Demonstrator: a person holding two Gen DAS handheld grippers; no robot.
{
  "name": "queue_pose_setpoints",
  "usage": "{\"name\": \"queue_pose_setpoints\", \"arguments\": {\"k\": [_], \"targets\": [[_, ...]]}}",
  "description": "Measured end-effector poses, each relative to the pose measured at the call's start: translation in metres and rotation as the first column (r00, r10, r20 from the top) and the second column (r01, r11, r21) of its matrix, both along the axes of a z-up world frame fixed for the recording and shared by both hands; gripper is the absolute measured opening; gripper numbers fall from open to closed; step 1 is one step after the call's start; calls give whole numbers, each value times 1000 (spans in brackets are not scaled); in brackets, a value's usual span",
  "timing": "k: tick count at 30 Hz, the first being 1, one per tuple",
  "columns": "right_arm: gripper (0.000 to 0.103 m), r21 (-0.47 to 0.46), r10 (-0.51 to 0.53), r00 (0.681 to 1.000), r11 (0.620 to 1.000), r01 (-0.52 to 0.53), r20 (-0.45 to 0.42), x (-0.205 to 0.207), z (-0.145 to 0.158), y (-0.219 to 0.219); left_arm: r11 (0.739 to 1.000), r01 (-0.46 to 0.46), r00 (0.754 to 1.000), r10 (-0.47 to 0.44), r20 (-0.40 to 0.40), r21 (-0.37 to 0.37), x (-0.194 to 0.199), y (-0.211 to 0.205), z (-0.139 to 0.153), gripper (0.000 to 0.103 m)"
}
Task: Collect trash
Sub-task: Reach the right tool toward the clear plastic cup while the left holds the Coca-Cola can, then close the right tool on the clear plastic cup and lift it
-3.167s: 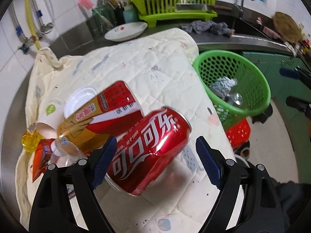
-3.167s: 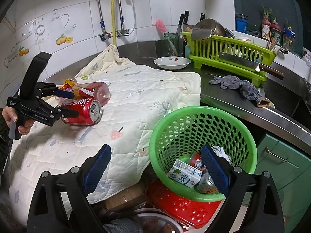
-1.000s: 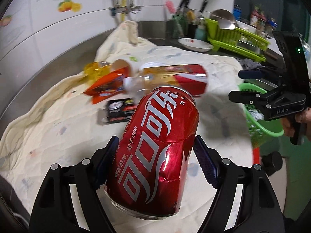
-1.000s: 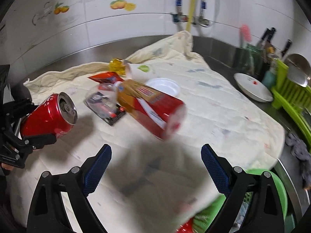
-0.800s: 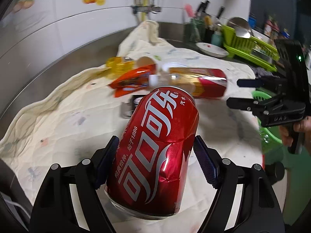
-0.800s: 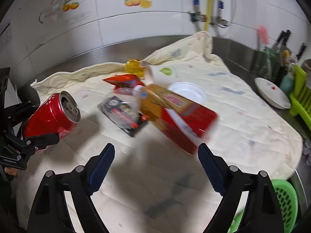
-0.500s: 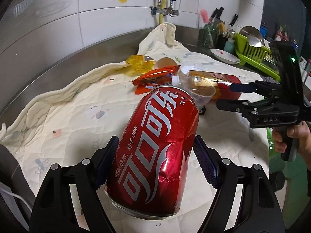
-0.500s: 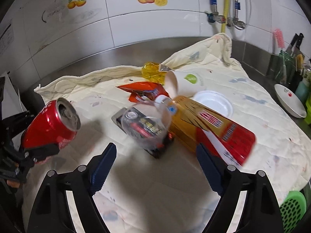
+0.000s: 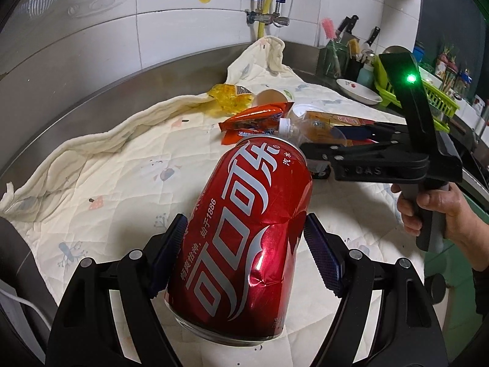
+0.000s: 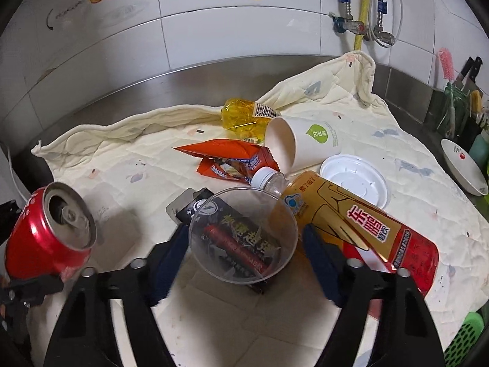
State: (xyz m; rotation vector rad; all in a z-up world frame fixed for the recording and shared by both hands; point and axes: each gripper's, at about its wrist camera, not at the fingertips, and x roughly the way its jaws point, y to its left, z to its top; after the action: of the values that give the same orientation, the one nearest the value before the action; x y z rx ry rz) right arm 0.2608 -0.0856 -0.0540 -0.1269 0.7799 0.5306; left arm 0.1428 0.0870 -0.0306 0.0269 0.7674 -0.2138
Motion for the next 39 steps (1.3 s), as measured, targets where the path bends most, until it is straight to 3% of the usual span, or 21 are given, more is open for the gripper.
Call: {"name": "queue_pose_setpoints", "arguments": {"k": [2,14,25,32,39], "targets": [[60,6,-7,1000,1000,7,-6,0,-1,-1,1000,2,1000,-2,-1,-1,0,-1,0,76],[59,49,-49,999,998,48,17,-37,13,-32,999,43,999,-43,7,-1,-4,-14,3,76],[59,47,-178,984,983,176,32,-91,13,-100,991,135,991,-135,11,21,-14,-56,7,76],[59,52,-309,951,950,308,10,-123,0,-166,978,204,979,-204,5,31,-21,-93,8,76],[59,27,-454,891,891,453,2,-151,-9,-243,957,288,957,-288,0,34,-26,-136,8,76]]}}
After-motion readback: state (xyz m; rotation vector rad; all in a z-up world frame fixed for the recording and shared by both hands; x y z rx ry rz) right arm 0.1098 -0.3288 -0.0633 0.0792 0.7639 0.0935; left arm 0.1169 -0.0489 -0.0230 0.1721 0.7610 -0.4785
